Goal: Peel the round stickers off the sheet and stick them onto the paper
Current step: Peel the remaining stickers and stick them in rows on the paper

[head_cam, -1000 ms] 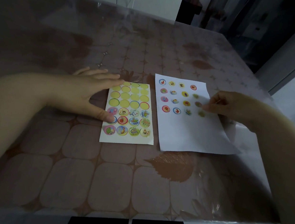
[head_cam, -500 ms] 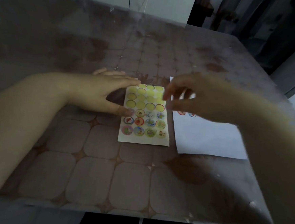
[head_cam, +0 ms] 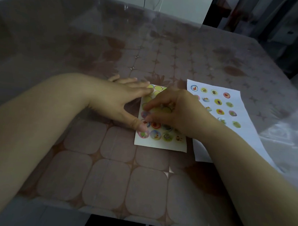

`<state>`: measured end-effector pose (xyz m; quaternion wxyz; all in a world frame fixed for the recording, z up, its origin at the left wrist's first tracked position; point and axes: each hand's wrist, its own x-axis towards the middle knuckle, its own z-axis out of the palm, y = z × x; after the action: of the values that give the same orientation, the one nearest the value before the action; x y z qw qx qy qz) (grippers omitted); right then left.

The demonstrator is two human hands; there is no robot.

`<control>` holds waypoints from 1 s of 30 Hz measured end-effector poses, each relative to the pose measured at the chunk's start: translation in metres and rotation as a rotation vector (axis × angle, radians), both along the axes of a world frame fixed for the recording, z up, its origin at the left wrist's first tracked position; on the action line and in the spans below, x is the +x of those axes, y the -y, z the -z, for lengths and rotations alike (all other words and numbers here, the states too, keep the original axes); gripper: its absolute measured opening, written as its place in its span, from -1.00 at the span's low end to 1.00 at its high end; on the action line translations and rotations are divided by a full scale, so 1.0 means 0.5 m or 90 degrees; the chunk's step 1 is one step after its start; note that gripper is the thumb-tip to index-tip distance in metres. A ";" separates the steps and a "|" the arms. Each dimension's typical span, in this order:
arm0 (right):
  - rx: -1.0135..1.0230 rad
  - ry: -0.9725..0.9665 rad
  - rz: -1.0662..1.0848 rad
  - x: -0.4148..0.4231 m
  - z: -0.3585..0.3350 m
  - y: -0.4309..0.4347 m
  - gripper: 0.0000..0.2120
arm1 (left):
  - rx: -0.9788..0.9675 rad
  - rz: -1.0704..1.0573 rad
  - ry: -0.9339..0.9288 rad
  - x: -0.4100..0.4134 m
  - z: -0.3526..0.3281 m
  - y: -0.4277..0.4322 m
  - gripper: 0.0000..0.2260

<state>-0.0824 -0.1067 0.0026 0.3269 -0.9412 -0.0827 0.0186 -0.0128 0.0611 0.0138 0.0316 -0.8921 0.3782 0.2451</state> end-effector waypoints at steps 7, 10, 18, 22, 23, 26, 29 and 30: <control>-0.037 0.088 -0.035 0.002 0.010 -0.004 -0.88 | 0.001 -0.010 -0.010 -0.009 0.005 0.004 0.05; -0.058 0.115 -0.040 0.000 0.013 -0.006 -0.89 | 0.001 -0.009 -0.005 -0.011 0.004 0.004 0.05; 0.016 0.045 0.021 -0.002 0.011 -0.006 -0.87 | 0.010 -0.007 0.001 -0.011 0.004 0.005 0.05; 0.033 0.041 0.002 -0.002 0.010 -0.010 -0.90 | 0.014 -0.007 0.009 -0.011 0.004 0.006 0.05; 0.034 0.043 0.003 -0.002 0.010 -0.011 -0.91 | 0.015 -0.008 0.010 -0.011 0.004 0.006 0.05; 0.040 0.032 0.011 -0.001 0.009 -0.011 -0.92 | 0.016 -0.010 0.009 -0.013 0.003 0.007 0.05; 0.038 0.016 0.013 0.000 0.009 -0.009 -0.88 | 0.017 -0.012 0.010 -0.013 0.003 0.007 0.04; 0.035 0.017 0.014 0.001 0.009 -0.009 -0.87 | 0.018 -0.013 0.010 -0.013 0.003 0.007 0.04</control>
<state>-0.0821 -0.1020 -0.0020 0.3520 -0.9328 -0.0769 0.0004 -0.0191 0.0575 0.0123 0.0444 -0.8972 0.3657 0.2437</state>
